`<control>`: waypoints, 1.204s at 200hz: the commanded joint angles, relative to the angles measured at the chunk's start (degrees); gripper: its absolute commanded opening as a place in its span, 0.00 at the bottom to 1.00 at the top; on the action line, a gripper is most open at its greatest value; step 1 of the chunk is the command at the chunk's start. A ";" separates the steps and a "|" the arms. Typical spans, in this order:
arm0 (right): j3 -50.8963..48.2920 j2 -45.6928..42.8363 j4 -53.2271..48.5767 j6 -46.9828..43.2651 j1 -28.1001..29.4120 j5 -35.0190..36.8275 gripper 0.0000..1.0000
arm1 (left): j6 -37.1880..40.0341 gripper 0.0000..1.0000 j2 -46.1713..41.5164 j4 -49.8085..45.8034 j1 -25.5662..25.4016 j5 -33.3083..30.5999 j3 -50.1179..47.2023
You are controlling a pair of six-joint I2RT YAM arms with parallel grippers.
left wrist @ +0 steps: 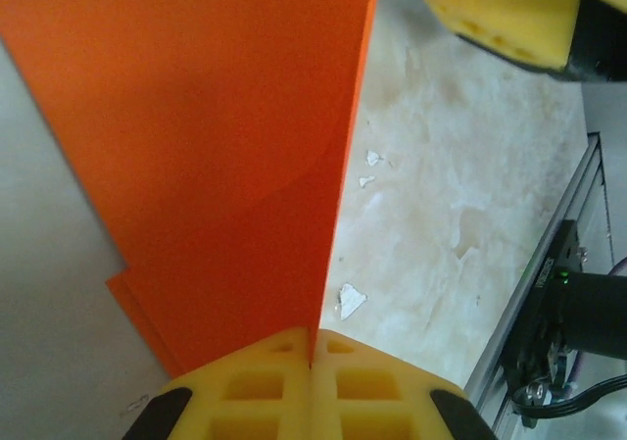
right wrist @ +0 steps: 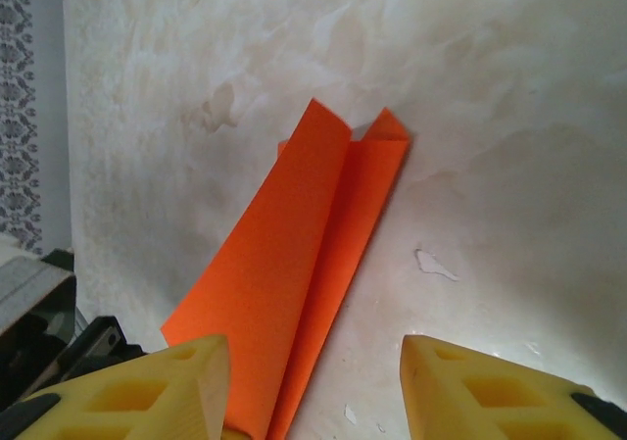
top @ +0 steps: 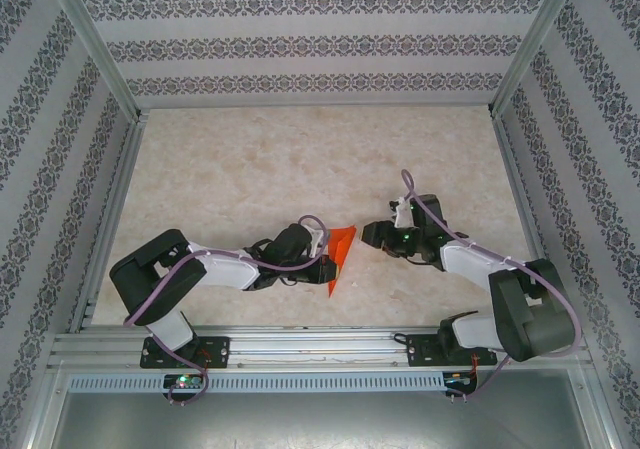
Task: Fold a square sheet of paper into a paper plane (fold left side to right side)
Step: Fold the wing for the fifth time at the center of the table.
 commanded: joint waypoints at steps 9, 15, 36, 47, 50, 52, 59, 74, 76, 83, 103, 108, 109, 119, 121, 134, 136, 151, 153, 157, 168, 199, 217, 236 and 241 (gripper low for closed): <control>-2.42 -1.90 5.85 2.82 2.32 4.82 0.51 | -4.20 0.00 -0.01 9.71 1.16 2.04 -2.05; -2.66 -2.05 6.19 3.16 2.80 5.36 0.50 | -4.89 0.00 0.43 11.04 1.24 2.32 -2.37; -3.34 -2.05 7.50 4.28 4.53 6.72 0.51 | -6.48 0.00 1.58 14.64 1.50 2.78 -3.33; -3.75 -1.64 8.63 4.92 5.36 7.06 0.51 | -6.72 0.00 1.96 15.46 1.60 2.93 -3.52; -3.88 -1.47 8.92 5.13 5.54 7.18 0.51 | -6.80 0.00 2.06 15.69 1.60 2.95 -3.64; -3.97 -1.40 9.21 5.26 5.66 7.26 0.51 | -6.82 0.00 2.14 15.86 1.60 2.93 -3.67; -4.24 -0.98 10.16 5.71 6.10 7.50 0.51 | -6.98 0.00 2.40 16.56 1.66 3.06 -3.87; -4.72 0.09 12.34 6.62 6.85 7.64 0.51 | -7.64 0.00 3.09 18.05 1.73 3.24 -4.23; -4.72 0.31 12.62 6.80 6.91 7.64 0.51 | -7.75 0.00 3.23 18.23 1.76 3.38 -4.32; -4.81 0.90 13.49 7.22 7.30 7.64 0.51 | -8.05 0.00 3.62 18.92 1.86 3.49 -4.36; -4.16 2.47 14.77 7.90 8.69 7.80 0.51 | -8.97 0.00 4.60 20.64 1.94 3.76 -4.62; -3.97 2.87 14.87 7.99 9.00 7.94 0.51 | -9.19 0.00 4.77 21.13 1.95 3.81 -4.70; -3.91 2.96 14.87 8.01 9.06 7.96 0.51 | -9.25 0.00 4.87 21.22 1.95 3.84 -4.70; -3.59 3.58 14.95 8.34 9.68 8.48 0.50 | -9.77 0.00 5.30 22.18 2.01 3.82 -5.02; -3.54 3.62 14.96 8.37 9.77 8.61 0.50 | -9.82 0.00 5.38 22.36 2.03 3.85 -5.05; -3.46 4.26 15.14 8.88 10.38 9.49 0.50 | -10.31 0.00 5.71 23.29 2.12 3.80 -5.39; -3.42 4.32 15.21 8.95 10.43 9.59 0.50 | -10.40 0.00 5.77 23.49 2.12 3.78 -5.40; -3.37 5.04 15.57 9.26 10.94 10.09 0.49 | -10.61 0.00 5.92 23.98 2.16 3.78 -5.63; -3.33 5.13 15.64 9.33 11.01 10.16 0.49 | -10.67 0.00 5.93 24.06 2.13 3.78 -5.60; -3.34 5.30 15.74 9.43 11.05 10.23 0.48 | -10.59 0.00 5.94 24.13 2.17 3.82 -5.67; -3.24 5.86 16.08 9.85 11.47 10.53 0.48 | -10.72 0.00 6.00 24.37 2.21 3.73 -5.76; -2.98 7.20 17.13 10.57 12.37 10.97 0.46 | -11.39 0.00 6.72 25.89 2.30 3.78 -6.10; -2.67 7.56 17.34 10.82 12.72 11.15 0.46 | -11.83 0.00 7.16 26.72 2.30 3.82 -6.36; -2.47 7.75 17.41 10.87 12.89 11.15 0.46 | -12.12 0.00 7.25 27.27 2.30 3.76 -6.55; -2.44 7.84 17.43 10.96 12.98 11.23 0.46 | -12.20 0.00 7.30 27.28 2.30 3.75 -6.56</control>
